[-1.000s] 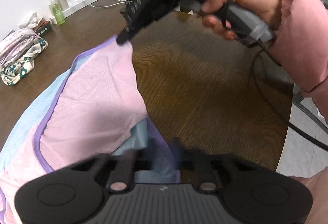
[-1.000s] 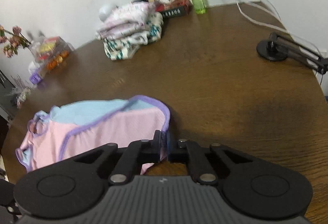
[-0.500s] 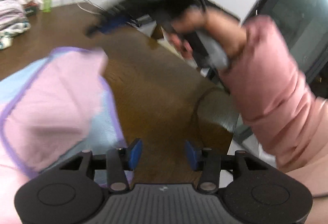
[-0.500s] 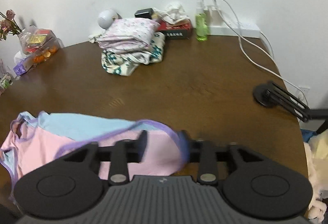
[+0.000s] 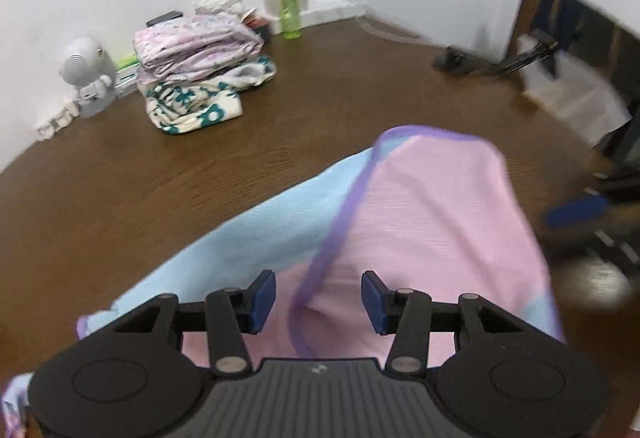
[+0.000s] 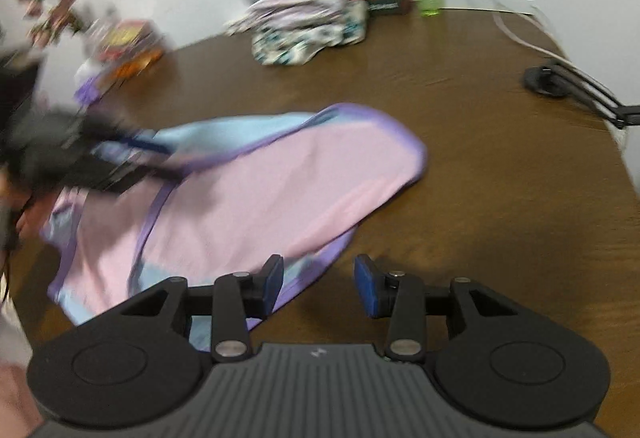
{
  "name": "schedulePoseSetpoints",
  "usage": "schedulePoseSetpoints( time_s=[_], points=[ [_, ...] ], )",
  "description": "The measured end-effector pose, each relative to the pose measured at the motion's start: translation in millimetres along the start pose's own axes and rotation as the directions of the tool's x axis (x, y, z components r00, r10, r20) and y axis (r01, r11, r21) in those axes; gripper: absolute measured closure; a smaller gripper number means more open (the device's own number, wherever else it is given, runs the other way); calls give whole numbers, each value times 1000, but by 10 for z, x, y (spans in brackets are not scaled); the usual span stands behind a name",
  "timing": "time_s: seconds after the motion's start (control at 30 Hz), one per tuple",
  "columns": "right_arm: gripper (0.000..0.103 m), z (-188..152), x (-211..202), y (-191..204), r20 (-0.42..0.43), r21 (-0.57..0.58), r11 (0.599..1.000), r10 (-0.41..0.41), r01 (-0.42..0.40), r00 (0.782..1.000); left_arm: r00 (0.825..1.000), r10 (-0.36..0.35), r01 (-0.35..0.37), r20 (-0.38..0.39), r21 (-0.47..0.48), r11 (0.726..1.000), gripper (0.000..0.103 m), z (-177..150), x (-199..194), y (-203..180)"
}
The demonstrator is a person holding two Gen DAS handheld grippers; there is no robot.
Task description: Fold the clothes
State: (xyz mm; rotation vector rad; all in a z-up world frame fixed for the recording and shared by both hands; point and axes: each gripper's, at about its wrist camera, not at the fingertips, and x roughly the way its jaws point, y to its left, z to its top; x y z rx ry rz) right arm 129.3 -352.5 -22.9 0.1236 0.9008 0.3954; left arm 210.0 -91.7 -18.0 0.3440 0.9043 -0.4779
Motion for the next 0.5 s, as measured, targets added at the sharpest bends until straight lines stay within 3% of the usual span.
schedulePoseSetpoints(
  time_s=[0.07, 0.1, 0.13, 0.17, 0.23, 0.3, 0.37, 0.5],
  points=[
    [58, -65, 8, 149, -6, -40, 999, -18, 17, 1000, 1000, 14, -14, -22, 16, 1000, 59, 50, 123, -25],
    [58, -79, 18, 183, -2, -55, 998, -26, 25, 1000, 999, 22, -21, -31, 25, 999, 69, 71, 181, -39],
    [58, -94, 29, 218, 3, -69, 997, -33, 34, 999, 999, 35, -34, -27, 42, 999, 90, 58, 215, -65],
    [58, -108, 40, 253, 7, -83, 996, -41, 42, 999, 999, 49, -48, -23, 59, 997, 99, 47, 248, -89],
    [62, -137, 61, 322, 17, -111, 992, -57, 58, 998, 996, 88, -87, -11, 83, 993, 102, 54, 286, -112],
    [86, -166, 83, 392, 26, -140, 987, -72, 75, 997, 995, 96, -95, -6, 65, 993, 102, 68, 272, -78],
    [95, -161, 100, 412, 22, -161, 983, -91, 93, 996, 993, 114, -114, 4, 41, 993, 102, 94, 266, -3],
    [99, -210, -2, 382, -19, -173, 978, -122, 117, 992, 990, 141, -141, 19, -5, 990, 102, 132, 224, 182]
  ],
)
